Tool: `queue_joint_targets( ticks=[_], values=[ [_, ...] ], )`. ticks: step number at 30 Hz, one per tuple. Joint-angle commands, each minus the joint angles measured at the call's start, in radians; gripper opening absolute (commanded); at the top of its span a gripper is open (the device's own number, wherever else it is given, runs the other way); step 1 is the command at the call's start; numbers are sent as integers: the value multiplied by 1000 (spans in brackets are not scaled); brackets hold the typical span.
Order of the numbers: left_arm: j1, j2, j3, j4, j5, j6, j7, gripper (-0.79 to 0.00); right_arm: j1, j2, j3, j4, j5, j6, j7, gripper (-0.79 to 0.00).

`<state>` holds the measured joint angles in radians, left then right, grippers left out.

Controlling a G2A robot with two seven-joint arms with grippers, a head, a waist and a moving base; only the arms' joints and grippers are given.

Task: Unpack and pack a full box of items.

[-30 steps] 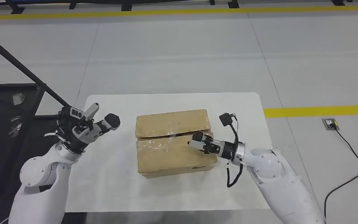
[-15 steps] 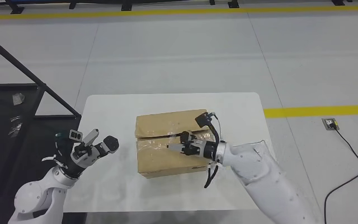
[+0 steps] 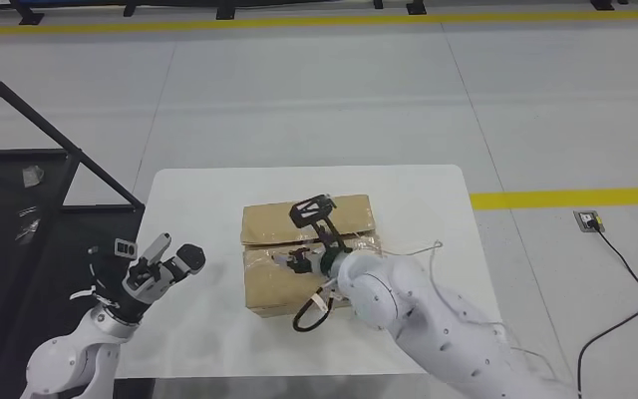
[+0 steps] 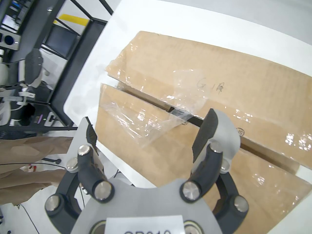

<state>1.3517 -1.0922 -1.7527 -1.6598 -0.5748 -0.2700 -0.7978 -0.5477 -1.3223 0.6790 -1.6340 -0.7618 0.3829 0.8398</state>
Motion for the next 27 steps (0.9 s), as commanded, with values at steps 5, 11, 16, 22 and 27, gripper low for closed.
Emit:
queue_joint_targets(
  ticks=[5, 11, 16, 22, 27],
  values=[
    [19, 0, -4, 1, -17, -11, -2, 0, 123, -60, -93, 88, -67, 185, 125, -65],
    [24, 1, -8, 6, -31, -19, -8, 0, 229, -120, -163, 185, -95, 281, 249, -517],
    [26, 2, -14, 16, -43, -24, -14, 0, 280, -162, -194, 259, -107, 315, 282, -545],
    [29, 3, -19, 21, -51, -32, -18, 0, 318, -203, -211, 364, -85, 304, 294, -582],
    [32, 4, -22, 21, -56, -37, -19, 0, 350, -234, -220, 433, -81, 304, 294, -554]
  ],
)
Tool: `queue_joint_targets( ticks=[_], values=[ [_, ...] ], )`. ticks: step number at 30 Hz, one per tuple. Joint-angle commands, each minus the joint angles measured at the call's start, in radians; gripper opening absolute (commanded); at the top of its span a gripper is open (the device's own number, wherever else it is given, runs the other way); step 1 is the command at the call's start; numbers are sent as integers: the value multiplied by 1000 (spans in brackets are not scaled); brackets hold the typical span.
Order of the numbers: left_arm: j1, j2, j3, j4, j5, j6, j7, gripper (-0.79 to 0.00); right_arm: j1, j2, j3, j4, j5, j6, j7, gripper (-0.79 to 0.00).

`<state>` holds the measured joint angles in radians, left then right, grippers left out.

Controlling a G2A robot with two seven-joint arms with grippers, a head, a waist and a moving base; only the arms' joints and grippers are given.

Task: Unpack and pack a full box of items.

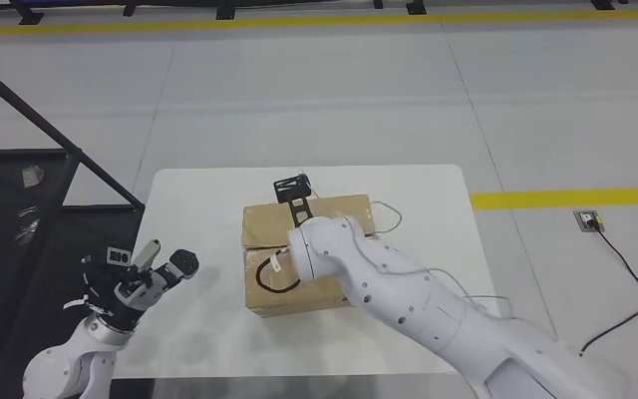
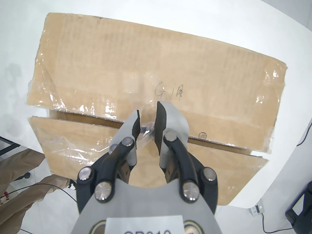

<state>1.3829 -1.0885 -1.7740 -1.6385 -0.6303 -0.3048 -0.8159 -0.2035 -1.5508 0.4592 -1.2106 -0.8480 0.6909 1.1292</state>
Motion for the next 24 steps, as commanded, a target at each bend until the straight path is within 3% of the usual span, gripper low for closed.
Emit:
queue_joint_targets(
  ticks=[1, 7, 16, 17, 18, 19, 24],
  values=[
    [1, 0, -1, 0, -1, -2, -1, 0, 12, -10, 0, 19, 6, -6, 6, -545],
    [3, 1, 0, 0, -1, -6, 3, 0, 33, -27, 1, 73, 8, -31, 32, -514],
    [2, 1, 2, 3, -8, -11, 1, 0, 50, -35, 17, 106, -20, -68, 69, -400],
    [2, 1, 2, 3, -5, -11, 1, 0, 48, -33, 25, 96, -23, -72, 72, -305],
    [2, 2, 3, 4, -4, -11, 1, 0, 44, -30, 33, 79, -31, -74, 75, -105],
    [1, 2, 4, 5, -5, -10, 1, 0, 35, -26, 43, 57, -34, -79, 80, 0],
    [-8, 2, 15, 12, 3, -6, 7, 0, 31, -24, 47, 49, -32, -82, 82, 0]
  ],
)
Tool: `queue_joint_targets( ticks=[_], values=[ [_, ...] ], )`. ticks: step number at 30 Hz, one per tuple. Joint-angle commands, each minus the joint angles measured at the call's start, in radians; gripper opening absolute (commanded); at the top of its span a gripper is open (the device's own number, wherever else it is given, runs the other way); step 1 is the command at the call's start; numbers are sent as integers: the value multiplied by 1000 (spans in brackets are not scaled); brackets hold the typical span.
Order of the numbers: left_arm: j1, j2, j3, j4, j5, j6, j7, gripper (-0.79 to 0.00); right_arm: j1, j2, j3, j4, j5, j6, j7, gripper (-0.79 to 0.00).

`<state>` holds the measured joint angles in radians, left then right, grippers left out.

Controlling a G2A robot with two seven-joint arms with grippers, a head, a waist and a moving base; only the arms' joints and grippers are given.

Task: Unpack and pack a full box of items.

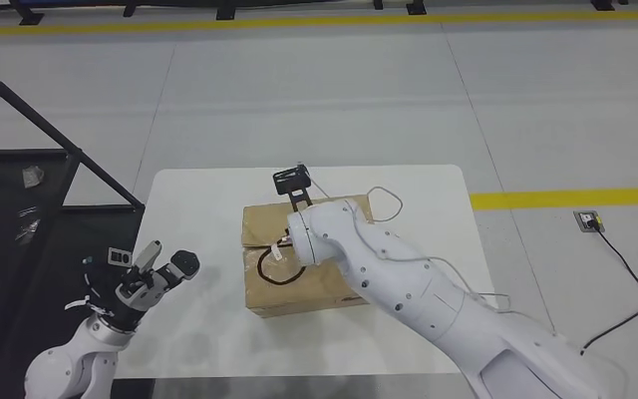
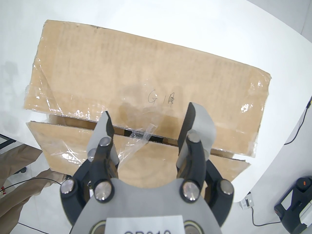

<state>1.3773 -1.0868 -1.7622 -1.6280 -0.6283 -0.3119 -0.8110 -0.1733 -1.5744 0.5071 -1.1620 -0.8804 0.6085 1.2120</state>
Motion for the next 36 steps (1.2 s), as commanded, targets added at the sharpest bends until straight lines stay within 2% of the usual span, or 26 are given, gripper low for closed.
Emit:
queue_joint_targets(
  ticks=[1, 7, 10, 12, 16, 21, 24, 27, 32, 34, 36],
  values=[
    [-5, 0, 5, 3, 2, 2, 3, 0, 0, 0, 0, 1, 0, 0, 0, 0],
    [-28, 0, 31, 36, 50, 24, 27, 0, 0, 0, 0, 1, 0, 0, 0, 0],
    [-36, 1, 51, 56, 119, 18, 42, 0, -39, 9, 65, -3, 68, -84, -81, 0],
    [-38, 1, 55, 66, 124, 16, 47, 0, -52, 21, 97, -31, 59, -111, -86, 0],
    [-47, 1, 57, 76, 115, 23, 56, 0, -93, 51, 138, -168, -3, -150, -10, 0],
    [-58, 1, 74, 71, 126, 30, 58, 0, -188, 92, 175, -367, -146, -146, 115, 0],
    [-65, 0, 83, 66, 134, 32, 58, 0, -237, 104, 180, -400, -229, -145, 145, 0],
    [-67, 1, 88, 62, 138, 32, 59, 0, -258, 97, 182, -372, -293, -132, 132, 0],
    [-65, 2, 86, 62, 141, 30, 59, 0, -231, 53, 176, -269, -306, -135, 135, 0],
    [-61, 2, 81, 64, 137, 27, 62, 0, -208, 32, 182, -228, -286, -141, 140, -135],
    [-57, 3, 77, 67, 131, 25, 63, 0, -186, 12, 188, -185, -262, -152, 152, -145]
  ],
)
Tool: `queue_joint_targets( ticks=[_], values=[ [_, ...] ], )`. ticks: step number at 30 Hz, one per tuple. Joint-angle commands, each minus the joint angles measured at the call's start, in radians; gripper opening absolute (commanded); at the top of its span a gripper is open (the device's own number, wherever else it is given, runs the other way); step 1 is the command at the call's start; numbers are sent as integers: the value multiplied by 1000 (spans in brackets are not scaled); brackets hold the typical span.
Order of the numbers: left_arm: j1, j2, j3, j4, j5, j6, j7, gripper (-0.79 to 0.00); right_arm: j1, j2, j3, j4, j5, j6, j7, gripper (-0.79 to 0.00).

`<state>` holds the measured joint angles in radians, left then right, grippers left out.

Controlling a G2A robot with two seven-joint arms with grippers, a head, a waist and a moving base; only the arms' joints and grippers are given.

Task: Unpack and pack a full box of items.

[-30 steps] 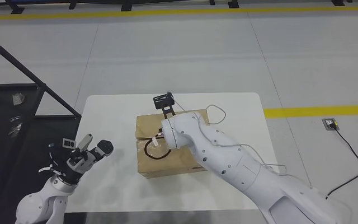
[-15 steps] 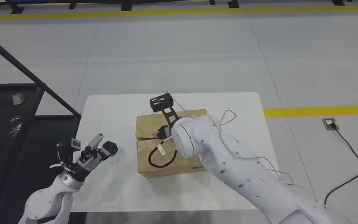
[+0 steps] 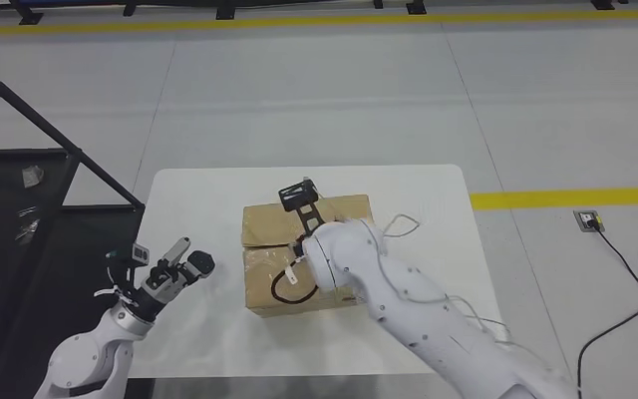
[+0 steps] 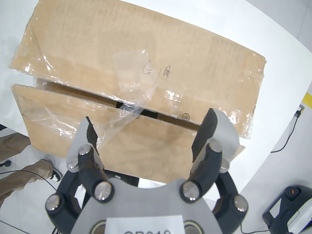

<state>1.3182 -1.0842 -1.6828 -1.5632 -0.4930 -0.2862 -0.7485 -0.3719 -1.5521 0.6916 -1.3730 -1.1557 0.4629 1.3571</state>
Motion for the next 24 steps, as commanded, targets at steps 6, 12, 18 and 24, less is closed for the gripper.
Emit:
queue_joint_targets(
  ticks=[6, 12, 18, 24],
  values=[
    [8, 1, -8, 5, -14, -6, 4, 0, 78, -71, 6, 166, 24, -41, 41, -413],
    [9, 1, -8, 3, -18, -11, 5, 0, 110, -128, 19, 266, -7, -65, 66, -434],
    [13, 1, -8, 3, -22, -17, 15, 0, 134, -182, 51, 359, -27, -105, 105, -428],
    [16, 1, -13, 6, -32, -23, 20, 0, 149, -230, 83, 436, -61, -131, 131, -539]
  ],
)
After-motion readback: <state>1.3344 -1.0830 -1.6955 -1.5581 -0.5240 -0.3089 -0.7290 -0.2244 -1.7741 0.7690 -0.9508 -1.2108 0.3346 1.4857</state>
